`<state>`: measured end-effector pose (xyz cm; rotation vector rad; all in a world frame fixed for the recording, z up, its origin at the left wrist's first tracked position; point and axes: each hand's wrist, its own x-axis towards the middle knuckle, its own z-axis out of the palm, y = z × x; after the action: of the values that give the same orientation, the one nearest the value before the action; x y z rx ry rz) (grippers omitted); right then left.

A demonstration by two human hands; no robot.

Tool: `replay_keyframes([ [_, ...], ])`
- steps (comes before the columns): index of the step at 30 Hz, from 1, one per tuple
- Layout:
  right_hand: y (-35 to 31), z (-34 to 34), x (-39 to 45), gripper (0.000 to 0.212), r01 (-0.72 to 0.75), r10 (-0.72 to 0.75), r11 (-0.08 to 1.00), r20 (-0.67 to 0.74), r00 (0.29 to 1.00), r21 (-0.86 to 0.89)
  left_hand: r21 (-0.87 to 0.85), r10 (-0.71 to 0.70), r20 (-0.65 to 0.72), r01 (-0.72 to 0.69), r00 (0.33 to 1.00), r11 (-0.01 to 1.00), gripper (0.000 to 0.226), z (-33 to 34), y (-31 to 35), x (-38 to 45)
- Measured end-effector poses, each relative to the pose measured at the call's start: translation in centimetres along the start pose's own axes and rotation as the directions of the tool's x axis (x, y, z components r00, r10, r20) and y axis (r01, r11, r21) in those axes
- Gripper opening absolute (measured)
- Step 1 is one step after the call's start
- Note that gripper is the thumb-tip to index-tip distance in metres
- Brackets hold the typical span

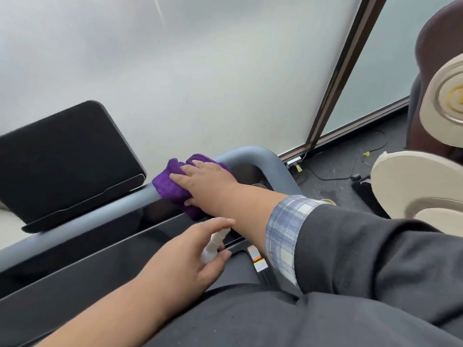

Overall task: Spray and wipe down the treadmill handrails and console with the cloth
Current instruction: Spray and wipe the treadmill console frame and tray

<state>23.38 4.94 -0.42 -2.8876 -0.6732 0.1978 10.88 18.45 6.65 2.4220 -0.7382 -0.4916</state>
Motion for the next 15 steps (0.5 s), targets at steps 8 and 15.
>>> replay_keyframes([
  [8, 8.0, -2.0, -7.5, 0.079, -0.518, 0.519, 0.853, 0.004, 0.855, 0.072, -0.058, 0.019, 0.06, -0.015, 0.998, 0.998, 0.055, 1.1, 1.0, 0.9],
  [15, 5.9, -0.5, -13.4, 0.082, -0.637, 0.642, 0.762, -0.01, 0.767, 0.115, 0.006, 0.144, 0.144, -0.146, 0.979, 0.989, 0.058, 2.1, 2.6, 2.0],
])
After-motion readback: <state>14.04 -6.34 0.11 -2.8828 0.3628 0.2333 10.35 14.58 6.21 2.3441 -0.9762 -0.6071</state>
